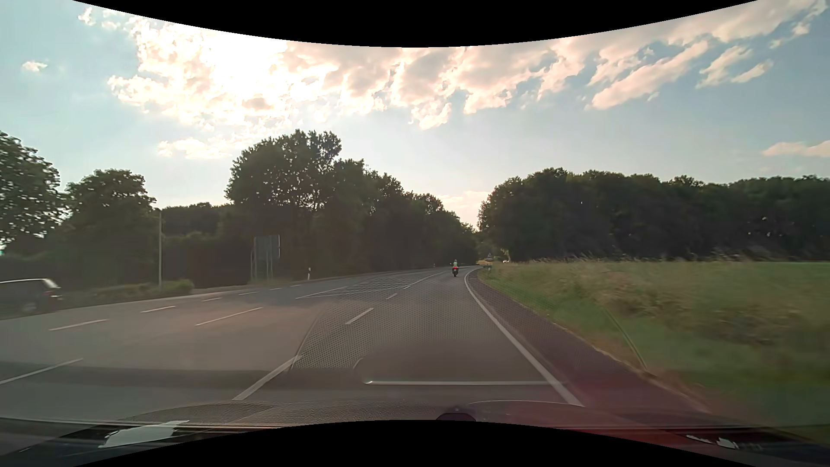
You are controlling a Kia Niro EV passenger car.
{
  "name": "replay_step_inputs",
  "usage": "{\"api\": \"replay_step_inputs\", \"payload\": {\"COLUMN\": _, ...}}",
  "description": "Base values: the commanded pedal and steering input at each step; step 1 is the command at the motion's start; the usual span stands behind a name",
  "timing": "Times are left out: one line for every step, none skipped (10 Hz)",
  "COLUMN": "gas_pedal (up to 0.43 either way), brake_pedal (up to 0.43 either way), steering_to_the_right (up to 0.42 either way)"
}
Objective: Follow the waypoints while adhering to traffic rules and regulations
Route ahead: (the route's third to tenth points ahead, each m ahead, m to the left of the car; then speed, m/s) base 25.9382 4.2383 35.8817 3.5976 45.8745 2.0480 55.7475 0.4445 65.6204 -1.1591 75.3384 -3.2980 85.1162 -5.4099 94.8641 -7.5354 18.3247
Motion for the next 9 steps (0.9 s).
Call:
{"api": "replay_step_inputs", "payload": {"gas_pedal": 0.189, "brake_pedal": 0.0, "steering_to_the_right": 0.015}}
{"api": "replay_step_inputs", "payload": {"gas_pedal": 0.189, "brake_pedal": 0.0, "steering_to_the_right": 0.015}}
{"api": "replay_step_inputs", "payload": {"gas_pedal": 0.189, "brake_pedal": 0.0, "steering_to_the_right": 0.015}}
{"api": "replay_step_inputs", "payload": {"gas_pedal": 0.189, "brake_pedal": 0.0, "steering_to_the_right": 0.015}}
{"api": "replay_step_inputs", "payload": {"gas_pedal": 0.189, "brake_pedal": 0.0, "steering_to_the_right": 0.014}}
{"api": "replay_step_inputs", "payload": {"gas_pedal": 0.189, "brake_pedal": 0.0, "steering_to_the_right": 0.014}}
{"api": "replay_step_inputs", "payload": {"gas_pedal": 0.189, "brake_pedal": 0.0, "steering_to_the_right": 0.014}}
{"api": "replay_step_inputs", "payload": {"gas_pedal": 0.189, "brake_pedal": 0.0, "steering_to_the_right": 0.014}}
{"api": "replay_step_inputs", "payload": {"gas_pedal": 0.189, "brake_pedal": 0.0, "steering_to_the_right": 0.013}}
